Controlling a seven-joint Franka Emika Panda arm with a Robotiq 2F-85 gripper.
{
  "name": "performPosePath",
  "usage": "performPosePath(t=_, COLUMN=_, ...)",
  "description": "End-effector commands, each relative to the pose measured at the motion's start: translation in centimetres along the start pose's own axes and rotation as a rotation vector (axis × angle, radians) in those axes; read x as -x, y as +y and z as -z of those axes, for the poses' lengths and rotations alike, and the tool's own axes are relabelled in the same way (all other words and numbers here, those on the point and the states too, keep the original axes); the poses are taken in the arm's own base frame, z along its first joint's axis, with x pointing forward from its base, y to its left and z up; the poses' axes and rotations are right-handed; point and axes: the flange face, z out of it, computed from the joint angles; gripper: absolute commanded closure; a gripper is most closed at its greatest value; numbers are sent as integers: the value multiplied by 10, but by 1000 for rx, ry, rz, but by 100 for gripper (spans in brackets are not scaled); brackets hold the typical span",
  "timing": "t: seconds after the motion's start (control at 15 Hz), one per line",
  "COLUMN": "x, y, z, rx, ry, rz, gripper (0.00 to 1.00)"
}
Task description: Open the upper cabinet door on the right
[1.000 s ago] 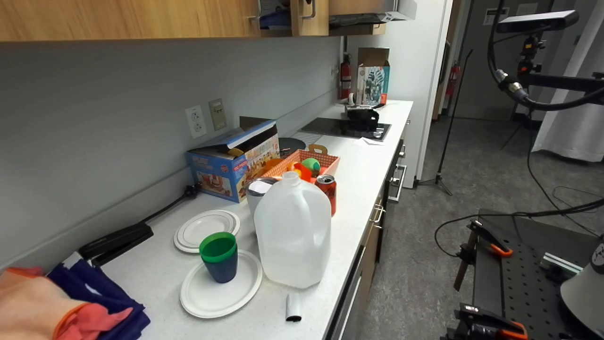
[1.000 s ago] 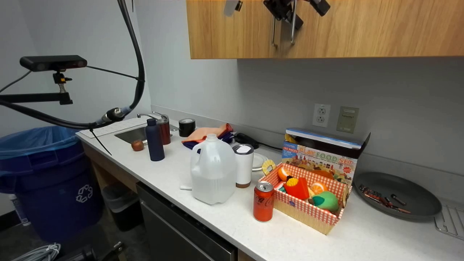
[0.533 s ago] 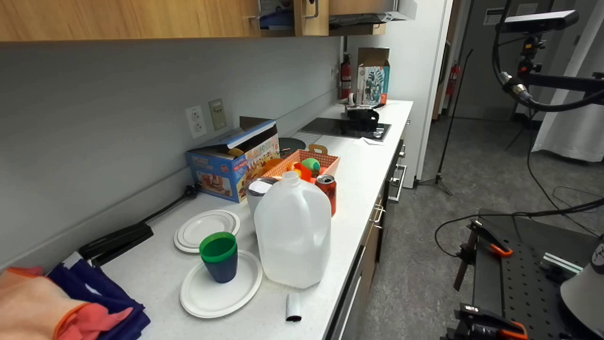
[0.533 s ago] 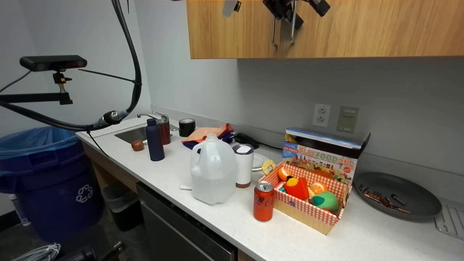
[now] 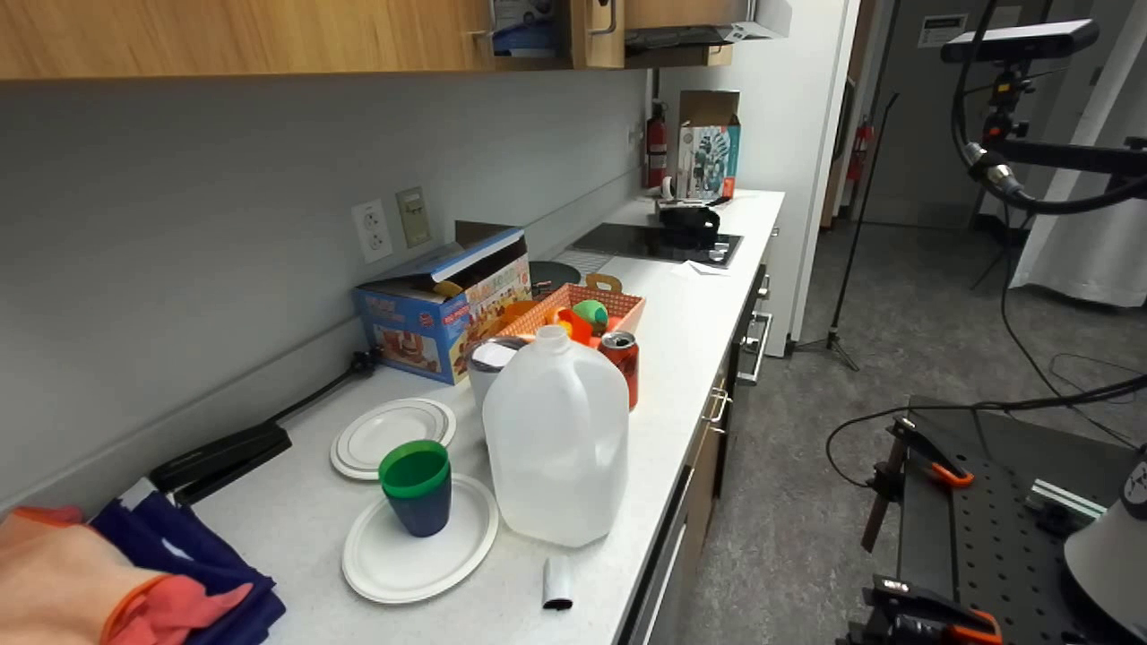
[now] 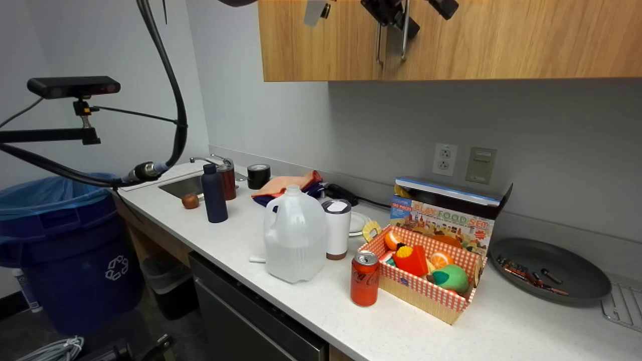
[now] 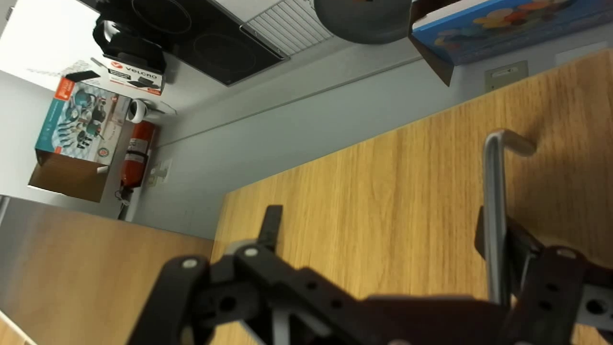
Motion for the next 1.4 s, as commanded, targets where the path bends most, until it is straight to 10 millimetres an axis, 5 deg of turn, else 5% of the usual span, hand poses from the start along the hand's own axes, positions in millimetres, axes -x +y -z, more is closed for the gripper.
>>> performPosePath(t=0.0, x=0, y=1, z=0, rx=0, ry=0, rz=0, gripper=0)
performPosePath(t=0.53, x=-1, y=5, z=-4, rx=20, ry=-20, rz=-3, gripper=0)
performPosePath(t=0.67, x=-1, y=22, z=-14, rx=32, ry=-75, rz=-30, gripper=0)
performPosePath(t=1.13, x=-8, y=84, z=-3, rx=113, ry=-111, rz=-139, gripper=0)
performPosePath(t=1.33, x=-8, y=92, z=1, rx=121, ry=-91, rz=-144, gripper=0)
